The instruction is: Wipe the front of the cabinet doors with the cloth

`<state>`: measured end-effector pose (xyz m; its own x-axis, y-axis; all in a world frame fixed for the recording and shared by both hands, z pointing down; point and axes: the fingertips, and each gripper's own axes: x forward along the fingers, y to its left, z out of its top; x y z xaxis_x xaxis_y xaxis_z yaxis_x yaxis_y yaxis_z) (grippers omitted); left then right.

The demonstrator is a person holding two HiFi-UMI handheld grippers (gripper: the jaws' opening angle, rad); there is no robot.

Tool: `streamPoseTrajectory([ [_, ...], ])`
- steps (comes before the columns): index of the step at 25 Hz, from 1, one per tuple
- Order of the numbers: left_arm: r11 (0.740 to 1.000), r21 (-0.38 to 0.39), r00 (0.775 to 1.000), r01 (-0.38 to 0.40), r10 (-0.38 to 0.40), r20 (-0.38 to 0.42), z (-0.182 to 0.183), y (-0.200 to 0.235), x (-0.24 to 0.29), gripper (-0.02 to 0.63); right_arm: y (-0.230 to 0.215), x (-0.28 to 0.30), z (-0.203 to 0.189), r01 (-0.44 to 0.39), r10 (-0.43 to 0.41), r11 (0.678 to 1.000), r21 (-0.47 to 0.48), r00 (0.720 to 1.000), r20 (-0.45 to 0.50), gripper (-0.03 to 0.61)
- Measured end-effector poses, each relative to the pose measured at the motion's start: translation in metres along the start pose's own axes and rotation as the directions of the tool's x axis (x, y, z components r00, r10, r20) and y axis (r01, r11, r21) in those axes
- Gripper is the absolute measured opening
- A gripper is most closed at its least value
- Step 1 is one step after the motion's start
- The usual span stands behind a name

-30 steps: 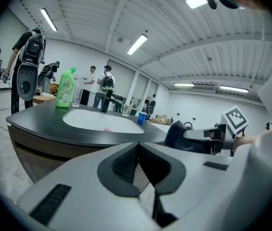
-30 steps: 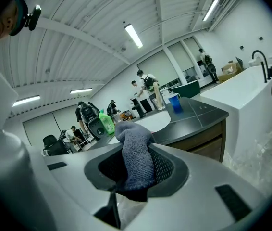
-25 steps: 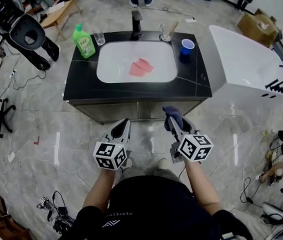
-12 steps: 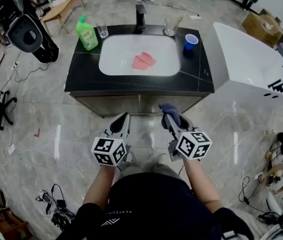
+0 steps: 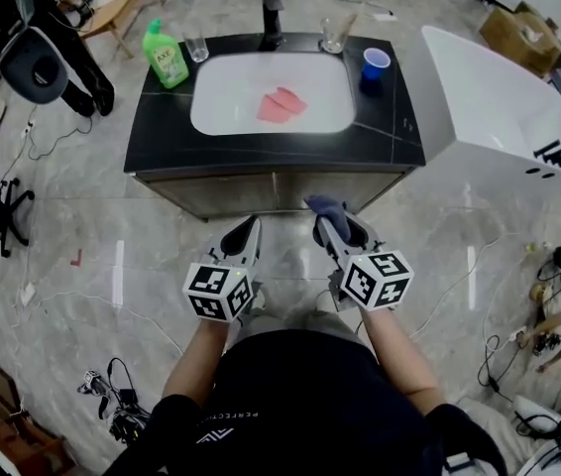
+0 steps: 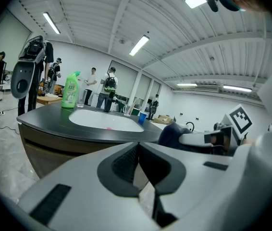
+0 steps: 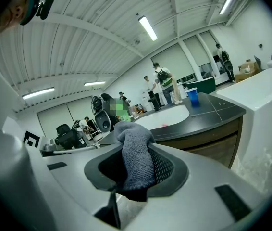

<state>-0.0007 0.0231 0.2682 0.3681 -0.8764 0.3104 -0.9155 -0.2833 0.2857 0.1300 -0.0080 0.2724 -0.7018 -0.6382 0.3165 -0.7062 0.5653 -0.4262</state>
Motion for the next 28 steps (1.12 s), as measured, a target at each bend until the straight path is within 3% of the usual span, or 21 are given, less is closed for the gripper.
streamPoseTrajectory([
  [28,1.000,0.010,1.000,-0.011,0.011,-0.022,-0.010,0.001,-0.003,-0.006,0.013,-0.002,-0.038,0.006,-0.006,1.000,-0.002,0.997,-0.076,0.118],
])
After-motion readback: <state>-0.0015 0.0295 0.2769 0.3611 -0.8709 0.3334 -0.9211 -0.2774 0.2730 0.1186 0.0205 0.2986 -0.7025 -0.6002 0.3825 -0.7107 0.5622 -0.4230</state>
